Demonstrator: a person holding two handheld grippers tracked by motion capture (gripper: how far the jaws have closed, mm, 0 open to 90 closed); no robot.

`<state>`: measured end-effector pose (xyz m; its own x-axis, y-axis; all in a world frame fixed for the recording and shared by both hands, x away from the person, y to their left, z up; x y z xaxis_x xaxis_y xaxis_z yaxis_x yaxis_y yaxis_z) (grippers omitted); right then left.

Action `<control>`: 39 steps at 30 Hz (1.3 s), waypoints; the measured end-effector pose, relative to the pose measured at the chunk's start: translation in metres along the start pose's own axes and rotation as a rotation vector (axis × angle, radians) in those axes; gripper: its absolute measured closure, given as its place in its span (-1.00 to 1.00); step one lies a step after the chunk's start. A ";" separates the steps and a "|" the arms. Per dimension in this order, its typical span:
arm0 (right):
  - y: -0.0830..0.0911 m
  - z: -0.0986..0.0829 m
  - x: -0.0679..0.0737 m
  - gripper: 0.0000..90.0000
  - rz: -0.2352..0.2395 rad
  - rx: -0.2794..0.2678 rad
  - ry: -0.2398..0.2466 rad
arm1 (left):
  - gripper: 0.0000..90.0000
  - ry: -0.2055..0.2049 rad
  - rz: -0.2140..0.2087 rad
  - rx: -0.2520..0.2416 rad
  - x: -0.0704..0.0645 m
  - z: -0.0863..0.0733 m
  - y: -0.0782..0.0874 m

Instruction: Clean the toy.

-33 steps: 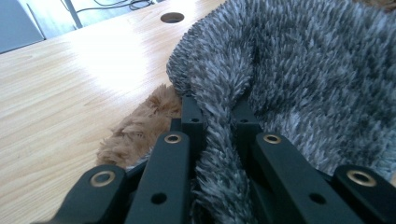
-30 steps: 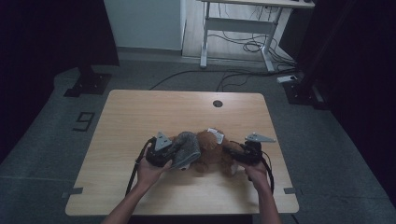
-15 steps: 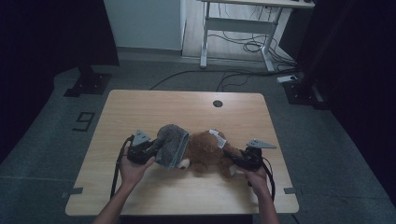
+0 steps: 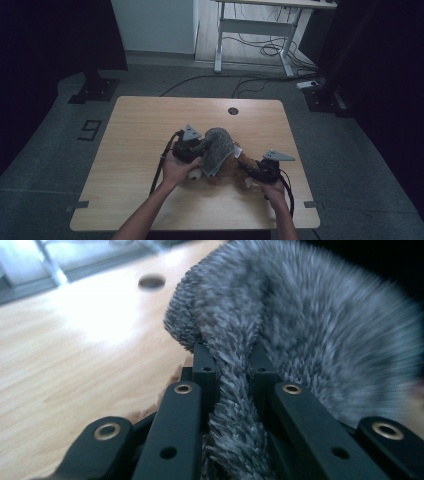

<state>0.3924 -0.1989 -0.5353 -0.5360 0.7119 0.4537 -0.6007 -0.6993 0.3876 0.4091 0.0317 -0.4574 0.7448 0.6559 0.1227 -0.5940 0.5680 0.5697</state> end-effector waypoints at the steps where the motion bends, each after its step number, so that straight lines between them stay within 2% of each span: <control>1: 0.000 0.000 0.000 0.36 -0.002 0.001 -0.001 | 0.76 -0.008 0.014 0.022 0.000 -0.005 -0.005; 2: 0.001 0.000 -0.001 0.36 -0.006 0.000 -0.005 | 0.76 -0.004 0.023 0.027 0.002 -0.010 -0.006; 5: 0.001 -0.001 -0.002 0.36 -0.004 0.003 -0.010 | 0.76 0.045 0.031 0.041 0.014 -0.028 -0.002; 8: 0.000 -0.001 -0.002 0.36 0.000 0.004 -0.012 | 0.75 0.096 0.009 0.018 0.025 -0.045 0.009; 11: 0.000 -0.002 -0.001 0.36 0.004 0.008 -0.009 | 0.75 0.102 0.019 -0.003 0.028 -0.054 0.022; 16: 0.000 -0.003 -0.001 0.36 0.002 0.007 -0.018 | 0.75 0.088 0.052 -0.006 0.034 -0.066 0.039; 28: 0.000 -0.003 -0.002 0.36 0.004 0.007 -0.020 | 0.76 0.115 0.089 0.002 0.047 -0.088 0.057; 32: 0.000 -0.003 -0.002 0.36 0.003 0.005 -0.024 | 0.76 0.137 0.111 0.024 0.055 -0.101 0.061; 35: -0.001 -0.003 -0.003 0.36 0.000 0.004 -0.028 | 0.76 0.153 0.126 0.065 0.061 -0.115 0.060; 37: -0.001 -0.004 -0.003 0.36 -0.002 0.002 -0.031 | 0.76 0.177 0.115 0.079 0.064 -0.122 0.058; 39: -0.001 -0.004 -0.004 0.36 -0.001 0.002 -0.034 | 0.76 0.194 0.103 0.066 0.066 -0.122 0.059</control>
<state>0.3928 -0.2010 -0.5404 -0.5144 0.7103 0.4804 -0.6004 -0.6983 0.3896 0.3862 0.1696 -0.5148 0.6050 0.7958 0.0277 -0.6381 0.4637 0.6147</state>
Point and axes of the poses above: each handheld gripper's, and its own axes: y roughly backward along the jaws, z roughly out of its top, x roughly to its left, the point moved 5 cm from there along -y, roughly forward along the jaws, and after that the axes turned 11 degrees about -y, right-handed, at the moved point
